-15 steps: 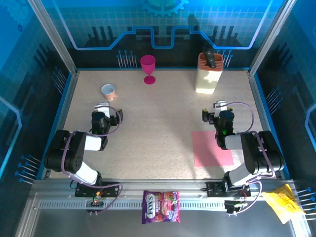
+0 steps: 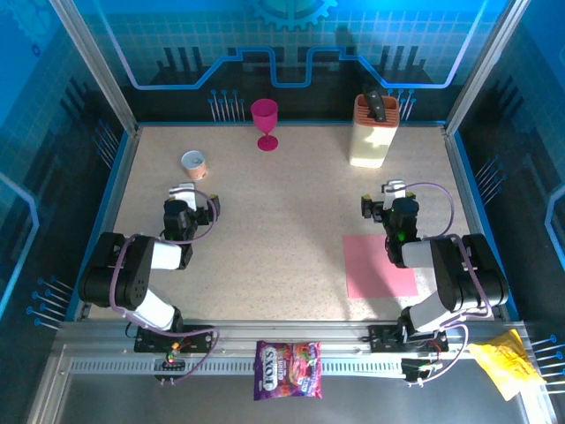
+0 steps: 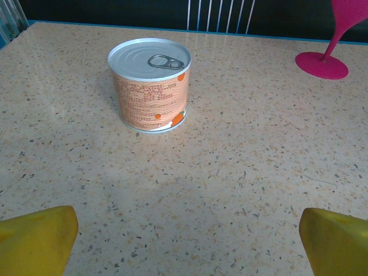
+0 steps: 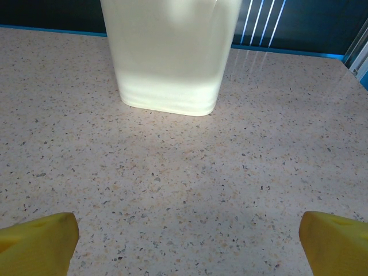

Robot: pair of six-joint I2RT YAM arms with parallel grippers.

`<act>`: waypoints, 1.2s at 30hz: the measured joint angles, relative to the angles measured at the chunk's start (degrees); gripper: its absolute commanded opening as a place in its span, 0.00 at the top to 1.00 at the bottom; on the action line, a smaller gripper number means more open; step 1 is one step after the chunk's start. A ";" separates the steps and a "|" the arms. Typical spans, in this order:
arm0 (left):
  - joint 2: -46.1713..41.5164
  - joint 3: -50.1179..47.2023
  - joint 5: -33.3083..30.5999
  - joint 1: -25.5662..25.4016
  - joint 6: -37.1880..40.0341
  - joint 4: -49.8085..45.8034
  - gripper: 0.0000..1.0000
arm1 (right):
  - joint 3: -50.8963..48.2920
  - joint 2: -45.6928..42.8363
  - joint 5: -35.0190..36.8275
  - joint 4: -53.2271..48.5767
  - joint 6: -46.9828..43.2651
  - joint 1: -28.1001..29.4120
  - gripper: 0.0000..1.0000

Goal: Fold a paper plane with a square sheet of paper (pick it up from the middle)
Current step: Move the square sheet of paper to the center of the table.

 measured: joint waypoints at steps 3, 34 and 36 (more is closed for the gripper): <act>0.00 0.00 0.00 0.00 0.00 0.00 0.00 | 0.00 0.00 0.00 0.00 -0.02 0.00 0.01; -12.46 10.36 -7.85 -2.62 -0.72 -21.94 0.00 | -2.05 -3.08 2.10 0.33 0.33 0.87 0.01; -15.15 14.80 -9.40 -3.56 -1.97 -28.46 0.00 | -0.33 -6.86 3.82 -6.49 0.39 1.62 0.01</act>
